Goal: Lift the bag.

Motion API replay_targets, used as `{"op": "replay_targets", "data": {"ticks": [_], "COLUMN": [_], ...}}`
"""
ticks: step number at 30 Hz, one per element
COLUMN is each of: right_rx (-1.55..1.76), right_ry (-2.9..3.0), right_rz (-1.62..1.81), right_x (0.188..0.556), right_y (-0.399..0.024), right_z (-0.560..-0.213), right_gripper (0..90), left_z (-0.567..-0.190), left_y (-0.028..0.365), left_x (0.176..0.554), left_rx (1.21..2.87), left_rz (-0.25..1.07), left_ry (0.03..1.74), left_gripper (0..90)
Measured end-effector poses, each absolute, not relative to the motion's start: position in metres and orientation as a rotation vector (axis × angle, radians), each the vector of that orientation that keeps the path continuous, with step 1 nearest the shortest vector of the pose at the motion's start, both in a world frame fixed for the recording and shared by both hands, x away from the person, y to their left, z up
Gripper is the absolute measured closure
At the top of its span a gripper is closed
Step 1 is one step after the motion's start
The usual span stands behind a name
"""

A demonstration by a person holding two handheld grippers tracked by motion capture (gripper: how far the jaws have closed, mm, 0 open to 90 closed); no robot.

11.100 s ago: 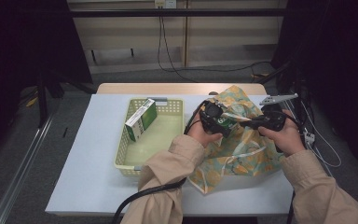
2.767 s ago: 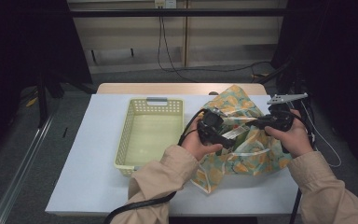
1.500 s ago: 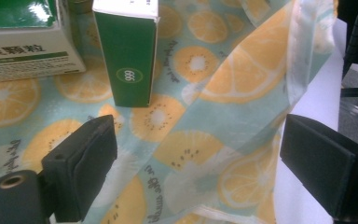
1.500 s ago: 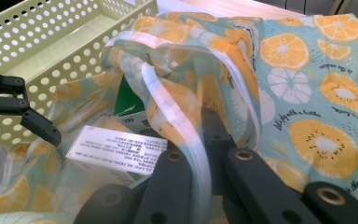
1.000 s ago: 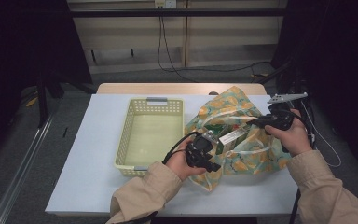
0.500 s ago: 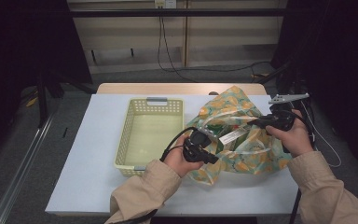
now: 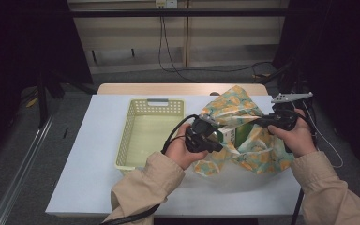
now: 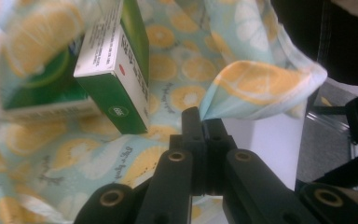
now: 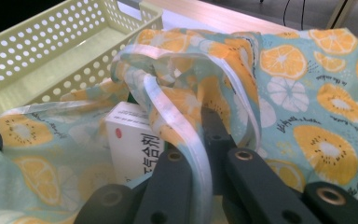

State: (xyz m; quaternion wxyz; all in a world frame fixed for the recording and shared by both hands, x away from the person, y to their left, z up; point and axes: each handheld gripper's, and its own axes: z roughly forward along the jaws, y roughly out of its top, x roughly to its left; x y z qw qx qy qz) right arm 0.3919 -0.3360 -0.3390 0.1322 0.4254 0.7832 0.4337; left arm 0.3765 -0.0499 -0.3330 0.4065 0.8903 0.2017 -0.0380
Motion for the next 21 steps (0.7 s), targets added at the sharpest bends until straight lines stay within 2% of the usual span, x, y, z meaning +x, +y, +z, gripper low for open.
{"op": "replay_targets", "data": {"ticks": [21], "right_rx": [1.145], "right_ry": [2.190], "right_rz": [1.290], "right_x": [0.401], "right_y": [-0.327], "right_z": [-0.272], "right_gripper": [89.8], "left_z": [-0.250], "left_y": [-0.040], "left_x": [0.415], "left_rx": [2.187], "left_rz": [0.084], "left_ry": [0.554], "left_gripper": [90.0]}}
